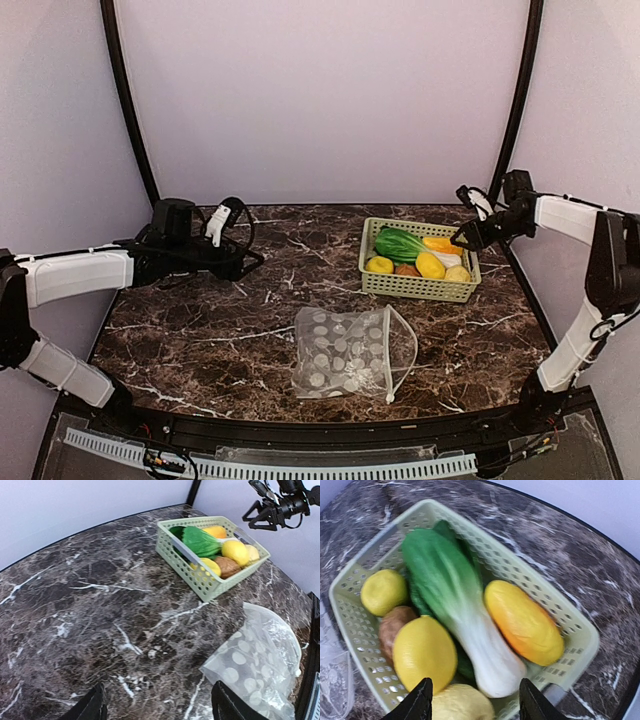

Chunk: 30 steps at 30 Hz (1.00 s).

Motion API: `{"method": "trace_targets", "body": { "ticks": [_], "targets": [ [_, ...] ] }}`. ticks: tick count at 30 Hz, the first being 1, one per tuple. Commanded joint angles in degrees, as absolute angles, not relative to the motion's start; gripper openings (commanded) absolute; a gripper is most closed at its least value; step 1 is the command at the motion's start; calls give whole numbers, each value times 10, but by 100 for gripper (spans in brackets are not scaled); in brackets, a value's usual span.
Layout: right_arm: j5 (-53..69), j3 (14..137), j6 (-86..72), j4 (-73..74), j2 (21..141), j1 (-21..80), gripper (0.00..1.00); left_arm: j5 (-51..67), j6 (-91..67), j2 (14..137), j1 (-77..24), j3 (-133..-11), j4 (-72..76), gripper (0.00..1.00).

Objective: Place the food in the zip-top bag and seal the zipper
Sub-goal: Pick up the zipper food storage bag from the center of the board.

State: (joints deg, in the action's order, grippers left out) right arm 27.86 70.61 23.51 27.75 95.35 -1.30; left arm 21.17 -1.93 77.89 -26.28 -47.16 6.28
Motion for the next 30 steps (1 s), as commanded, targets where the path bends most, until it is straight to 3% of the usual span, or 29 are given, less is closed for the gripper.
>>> {"method": "trace_targets", "body": {
  "ticks": [1,9,16,22,30],
  "targets": [
    [377,657,314,314,883,46,56,240,5,783,-335,-509,18,70],
    [355,596,419,422,828,195,58,248,14,832,-460,-586,-83,64],
    [288,577,412,406,817,280,61,213,-67,853,-507,-590,-140,74],
    [446,614,329,463,861,283,59,164,-181,772,-508,-507,-119,80],
    [511,571,221,445,842,287,61,249,-250,709,-509,-393,-52,79]
  ]
}}
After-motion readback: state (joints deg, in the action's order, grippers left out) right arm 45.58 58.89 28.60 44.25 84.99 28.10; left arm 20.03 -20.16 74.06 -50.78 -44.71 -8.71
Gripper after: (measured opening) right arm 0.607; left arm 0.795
